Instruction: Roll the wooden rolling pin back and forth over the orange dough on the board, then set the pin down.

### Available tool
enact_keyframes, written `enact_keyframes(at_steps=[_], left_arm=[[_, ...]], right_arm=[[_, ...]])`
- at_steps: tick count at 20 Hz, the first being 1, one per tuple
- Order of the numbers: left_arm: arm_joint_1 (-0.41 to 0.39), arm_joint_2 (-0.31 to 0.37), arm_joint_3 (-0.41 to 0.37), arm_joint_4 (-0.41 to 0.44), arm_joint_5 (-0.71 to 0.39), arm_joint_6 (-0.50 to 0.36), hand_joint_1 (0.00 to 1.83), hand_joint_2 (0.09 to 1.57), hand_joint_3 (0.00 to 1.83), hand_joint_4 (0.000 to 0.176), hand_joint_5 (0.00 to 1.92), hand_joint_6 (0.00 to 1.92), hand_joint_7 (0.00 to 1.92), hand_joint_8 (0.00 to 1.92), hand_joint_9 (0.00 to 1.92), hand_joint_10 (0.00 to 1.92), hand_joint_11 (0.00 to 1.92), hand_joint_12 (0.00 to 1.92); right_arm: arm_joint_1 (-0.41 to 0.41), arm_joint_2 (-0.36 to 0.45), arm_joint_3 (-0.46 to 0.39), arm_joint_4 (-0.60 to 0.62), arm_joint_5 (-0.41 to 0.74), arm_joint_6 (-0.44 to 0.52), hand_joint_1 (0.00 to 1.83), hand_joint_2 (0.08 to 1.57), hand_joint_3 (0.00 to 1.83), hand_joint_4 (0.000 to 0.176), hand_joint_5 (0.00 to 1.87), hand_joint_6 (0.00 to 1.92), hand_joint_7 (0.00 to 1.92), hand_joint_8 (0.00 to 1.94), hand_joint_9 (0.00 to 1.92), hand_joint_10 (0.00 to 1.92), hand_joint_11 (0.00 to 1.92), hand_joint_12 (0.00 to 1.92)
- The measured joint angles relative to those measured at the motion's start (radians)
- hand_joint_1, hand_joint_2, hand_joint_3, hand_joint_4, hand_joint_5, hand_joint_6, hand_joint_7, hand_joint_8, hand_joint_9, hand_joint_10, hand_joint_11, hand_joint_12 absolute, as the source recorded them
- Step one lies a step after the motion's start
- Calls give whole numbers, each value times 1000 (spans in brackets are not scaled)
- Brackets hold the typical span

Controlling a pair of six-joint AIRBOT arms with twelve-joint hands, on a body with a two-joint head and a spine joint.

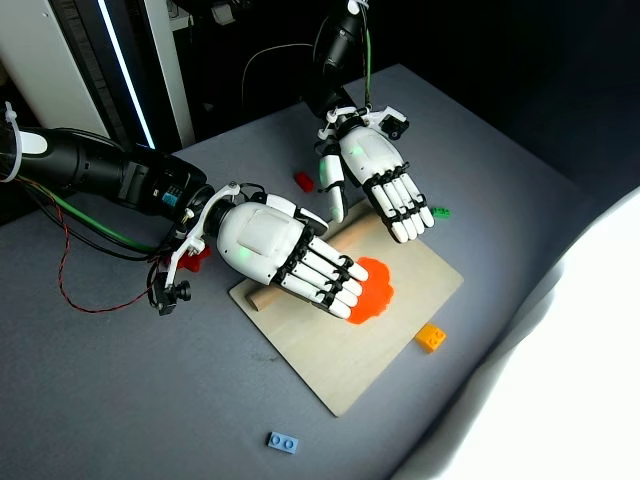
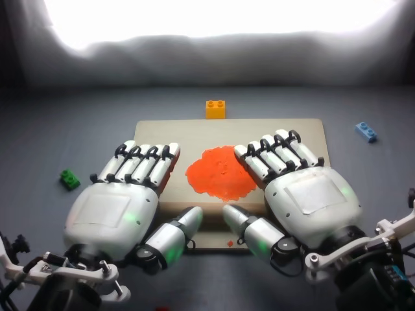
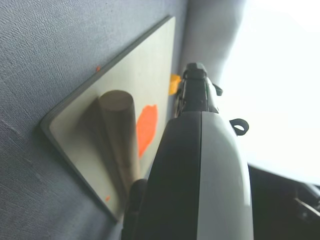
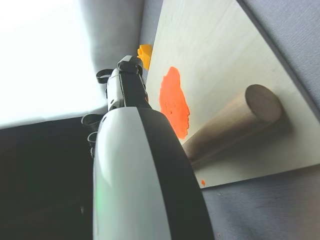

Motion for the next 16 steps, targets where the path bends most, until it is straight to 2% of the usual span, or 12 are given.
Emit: enact_keyframes(at_steps=[2, 3, 9, 13, 16], left_arm=[[0, -13, 9, 3, 10, -8, 0, 1419, 8, 0, 0, 0, 88, 1, 63, 7, 5, 20], [0, -20, 14, 3, 14, -11, 0, 1415, 6, 0, 5, 2, 93, 3, 68, 9, 5, 22], [1, -43, 23, 3, 16, -14, 0, 1437, 14, 0, 11, 3, 87, 2, 62, 4, 4, 35], [7, -45, 24, 3, 34, 0, 0, 1444, 7, 0, 27, 7, 81, 0, 61, 0, 0, 90], [9, -45, 29, -11, 39, 15, 0, 1444, 6, 0, 46, 14, 114, 13, 77, 7, 0, 91]], right_arm=[[0, -12, 15, -2, 5, 0, 0, 1328, 0, 0, 157, 4, 164, 3, 111, 7, 0, 229], [0, -20, 25, -3, 5, 0, 0, 1327, 0, 0, 154, 2, 161, 1, 111, 6, 0, 191], [0, -48, 68, -8, -3, -8, 0, 1319, 0, 0, 154, 1, 163, 1, 117, 5, 0, 241], [-8, -58, 74, -19, -2, -11, 0, 1328, 0, 0, 127, 2, 127, 0, 74, 6, 0, 136], [-11, -60, 74, -15, -19, -17, 0, 1319, 0, 0, 142, 5, 147, 1, 100, 10, 0, 157]])
